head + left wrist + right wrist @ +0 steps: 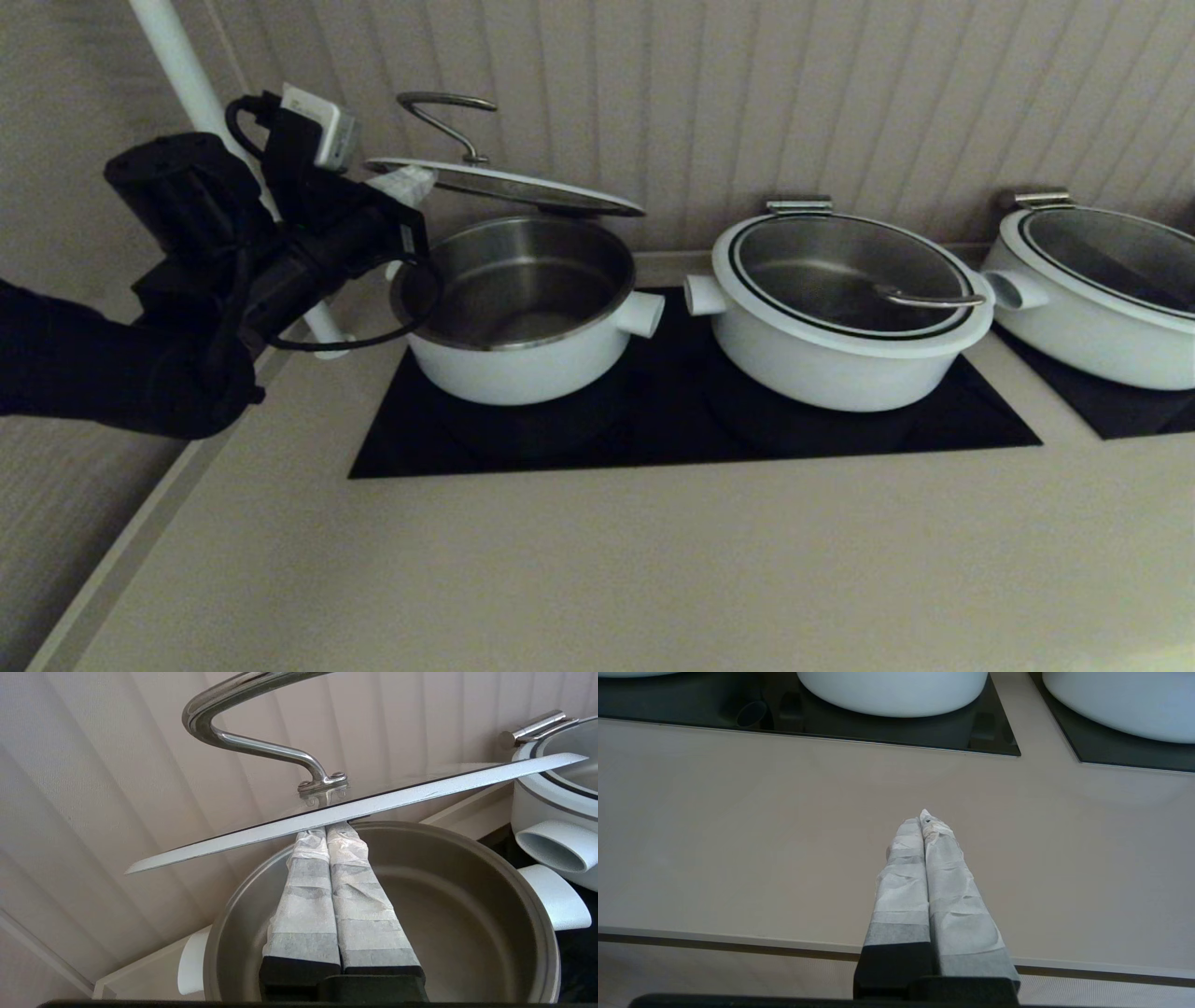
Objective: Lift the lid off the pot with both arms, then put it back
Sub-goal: Open the pot lid completely
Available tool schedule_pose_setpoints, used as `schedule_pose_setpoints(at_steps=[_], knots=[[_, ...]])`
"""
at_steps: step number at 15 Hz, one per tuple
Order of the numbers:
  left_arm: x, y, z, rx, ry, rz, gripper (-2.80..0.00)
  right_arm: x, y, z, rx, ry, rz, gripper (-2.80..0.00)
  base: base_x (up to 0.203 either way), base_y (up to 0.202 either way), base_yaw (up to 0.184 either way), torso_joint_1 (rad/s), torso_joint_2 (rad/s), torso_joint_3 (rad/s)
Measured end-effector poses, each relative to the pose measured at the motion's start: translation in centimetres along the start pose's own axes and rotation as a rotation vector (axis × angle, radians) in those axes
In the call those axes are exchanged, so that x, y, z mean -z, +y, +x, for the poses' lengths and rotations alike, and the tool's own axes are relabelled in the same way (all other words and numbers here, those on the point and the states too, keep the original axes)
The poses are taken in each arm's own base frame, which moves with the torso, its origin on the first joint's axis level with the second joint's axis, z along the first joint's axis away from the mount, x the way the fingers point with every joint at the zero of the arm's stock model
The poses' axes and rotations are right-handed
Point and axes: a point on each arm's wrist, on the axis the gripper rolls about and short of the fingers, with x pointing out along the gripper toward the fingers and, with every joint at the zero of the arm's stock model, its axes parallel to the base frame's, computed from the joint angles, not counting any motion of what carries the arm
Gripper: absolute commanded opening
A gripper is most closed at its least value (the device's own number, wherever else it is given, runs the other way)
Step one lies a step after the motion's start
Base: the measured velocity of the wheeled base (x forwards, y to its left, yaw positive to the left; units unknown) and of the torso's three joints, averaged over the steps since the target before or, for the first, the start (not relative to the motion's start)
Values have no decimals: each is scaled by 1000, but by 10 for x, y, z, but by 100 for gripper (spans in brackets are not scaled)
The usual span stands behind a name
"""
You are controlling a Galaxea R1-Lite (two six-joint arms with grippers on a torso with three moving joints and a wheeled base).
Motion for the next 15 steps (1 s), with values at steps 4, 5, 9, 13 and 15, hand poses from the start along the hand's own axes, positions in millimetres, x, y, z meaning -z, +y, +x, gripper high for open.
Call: schedule_pose_setpoints(at_steps=[4,5,9,13,15], knots=[[-7,2,4,-5,-29,5,-280,0,0,0,0,0,0,-280,0,0,0,0,0,0],[-9,3,6,-7,-40,7,-280,0,0,0,0,0,0,-280,0,0,0,0,0,0],[-16,6,13,-16,-75,17,-280,0,0,0,-1,0,0,-280,0,0,0,0,0,0],[-18,8,20,-18,-98,21,-280,0,0,0,-1,0,0,-280,0,0,0,0,0,0],[-18,9,24,-20,-106,23,-280,0,0,0,0,0,0,-280,0,0,0,0,0,0]])
